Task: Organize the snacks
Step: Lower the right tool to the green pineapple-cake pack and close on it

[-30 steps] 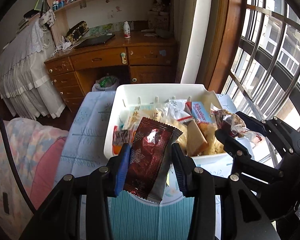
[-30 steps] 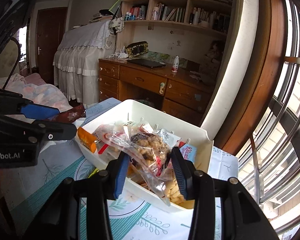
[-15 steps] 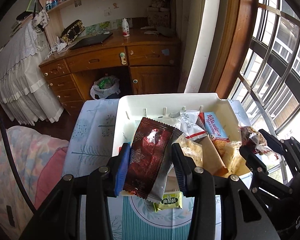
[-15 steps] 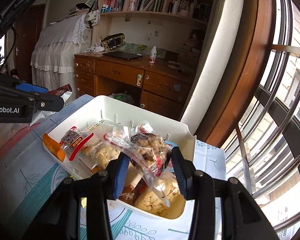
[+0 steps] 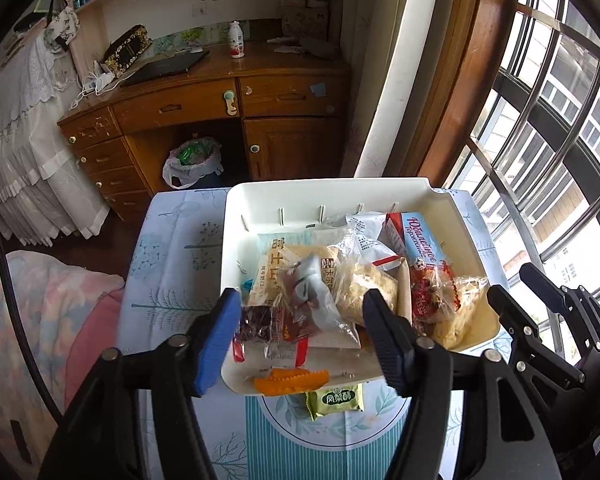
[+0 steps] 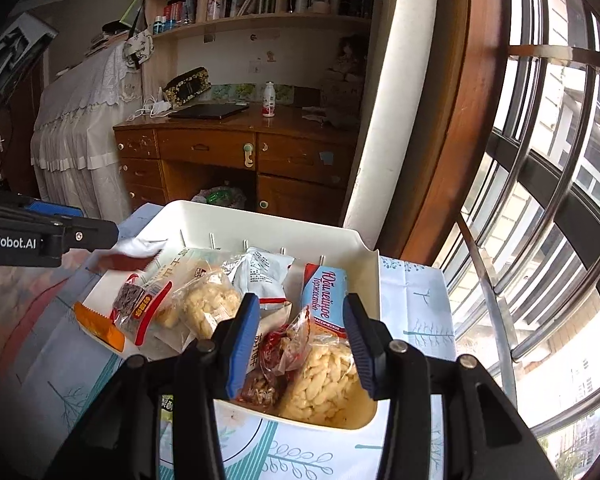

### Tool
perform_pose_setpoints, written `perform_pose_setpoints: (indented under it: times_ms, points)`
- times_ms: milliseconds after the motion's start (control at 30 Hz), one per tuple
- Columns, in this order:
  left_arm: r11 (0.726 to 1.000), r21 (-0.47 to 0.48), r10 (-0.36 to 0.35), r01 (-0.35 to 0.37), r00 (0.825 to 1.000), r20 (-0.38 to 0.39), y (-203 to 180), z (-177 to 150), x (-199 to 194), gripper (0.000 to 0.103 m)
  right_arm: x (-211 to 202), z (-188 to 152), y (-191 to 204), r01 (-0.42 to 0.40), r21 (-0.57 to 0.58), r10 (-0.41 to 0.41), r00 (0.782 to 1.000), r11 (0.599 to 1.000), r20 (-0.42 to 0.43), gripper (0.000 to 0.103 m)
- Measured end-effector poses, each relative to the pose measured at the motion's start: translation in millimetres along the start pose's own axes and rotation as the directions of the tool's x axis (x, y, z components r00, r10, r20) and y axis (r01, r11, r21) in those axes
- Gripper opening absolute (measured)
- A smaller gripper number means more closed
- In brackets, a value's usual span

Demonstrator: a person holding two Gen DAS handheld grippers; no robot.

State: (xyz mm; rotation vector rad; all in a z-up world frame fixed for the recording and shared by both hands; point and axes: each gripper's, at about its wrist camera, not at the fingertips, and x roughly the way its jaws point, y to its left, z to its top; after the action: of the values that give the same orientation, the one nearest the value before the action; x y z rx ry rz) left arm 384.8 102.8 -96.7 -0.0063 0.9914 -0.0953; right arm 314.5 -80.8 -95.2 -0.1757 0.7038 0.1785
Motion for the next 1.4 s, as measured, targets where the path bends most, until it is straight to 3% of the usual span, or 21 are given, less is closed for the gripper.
perform_pose_setpoints:
  times_ms: [367,567,633,967,1033,1100,1400]
  points:
    - [0.997,-0.032,-0.078,0.076,0.994,-0.082,31,-30,-19,0.076,-23,-14,11,0.008,0.128,0.001,0.997,0.992,-0.075,0.045]
    - [0.993,-0.040,-0.116,0.112,0.985,-0.126,55,-55,-27,0.079,-32,-30,28,0.010,0.210,0.015,0.993,0.978,-0.118,0.052]
    - [0.991,-0.044,-0.130,0.125,0.981,-0.142,62,-64,-29,0.079,-30,-35,32,0.010,0.250,0.026,0.990,0.968,-0.142,0.059]
    - [0.995,-0.011,-0.099,0.099,0.963,-0.250,84,-104,-20,0.080,-4,-71,55,0.010,0.485,0.124,0.962,0.875,-0.244,0.061]
    - [0.996,-0.002,-0.086,0.088,0.960,-0.265,89,-109,-17,0.080,4,-78,62,0.020,0.507,0.133,0.955,0.862,-0.263,0.069]
    - [0.997,0.011,-0.069,0.075,0.958,-0.279,95,-113,-14,0.080,10,-83,68,0.027,0.522,0.139,0.951,0.853,-0.276,0.075]
    - [0.997,0.057,-0.021,0.043,0.941,-0.338,122,-125,2,0.080,51,-104,96,0.076,0.545,0.139,0.929,0.835,-0.342,0.075]
